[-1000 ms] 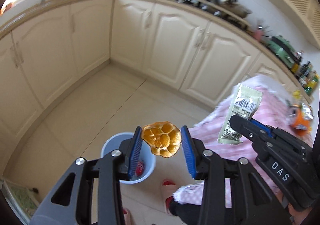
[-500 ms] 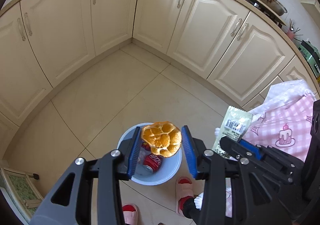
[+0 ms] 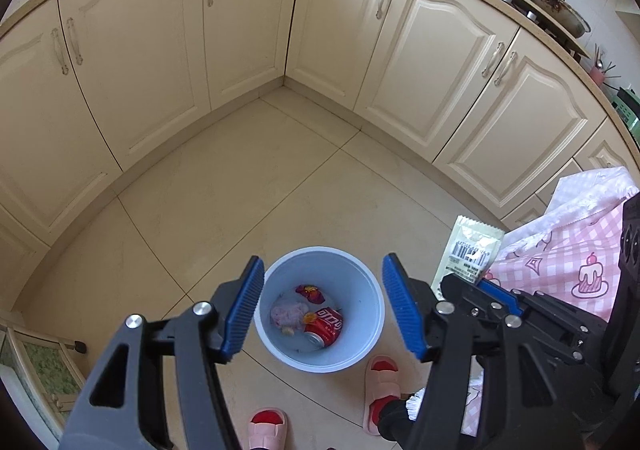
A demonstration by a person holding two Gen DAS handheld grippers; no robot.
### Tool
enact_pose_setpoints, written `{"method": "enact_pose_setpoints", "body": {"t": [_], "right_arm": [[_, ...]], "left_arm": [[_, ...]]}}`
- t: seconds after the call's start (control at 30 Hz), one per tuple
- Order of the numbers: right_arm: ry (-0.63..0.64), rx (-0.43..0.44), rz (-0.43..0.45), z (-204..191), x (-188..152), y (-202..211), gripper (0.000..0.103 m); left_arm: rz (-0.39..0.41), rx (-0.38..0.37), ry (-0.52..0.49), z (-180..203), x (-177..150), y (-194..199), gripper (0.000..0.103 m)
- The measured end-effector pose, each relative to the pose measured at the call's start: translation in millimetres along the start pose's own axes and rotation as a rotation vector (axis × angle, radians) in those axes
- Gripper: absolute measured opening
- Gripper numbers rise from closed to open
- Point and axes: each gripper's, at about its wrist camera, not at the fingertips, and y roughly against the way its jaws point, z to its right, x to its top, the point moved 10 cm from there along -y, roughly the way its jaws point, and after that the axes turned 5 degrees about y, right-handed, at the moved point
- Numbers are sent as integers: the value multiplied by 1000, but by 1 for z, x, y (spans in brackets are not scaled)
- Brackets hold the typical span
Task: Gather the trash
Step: 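Carry orange slice and packet over the bin and open both tools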
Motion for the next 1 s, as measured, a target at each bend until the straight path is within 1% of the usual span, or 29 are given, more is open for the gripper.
{"method": "enact_pose_setpoints", "body": {"t": [0.33,0.47,0.6,0.63,0.87,1.0], "right_arm": [[13,16,10,-11,7,-9,13],[20,2,29,-13,13,-9,15],[14,-5,41,-13,16,-3,30],[14,-6,43,-14,17,-1,31],[-3,-18,74,-4,15,31,31],[-4,-30,126,1,16,71,31]], "left_arm": [[11,33,28,-21,1,10,60],[16,37,41,-26,3,15,60],[23,37,38,-25,5,22,60],[26,38,35,-24,5,24,60],[57,18,17,-9,8,50,60],[88,-6,-10,14,9,75,60]]}}
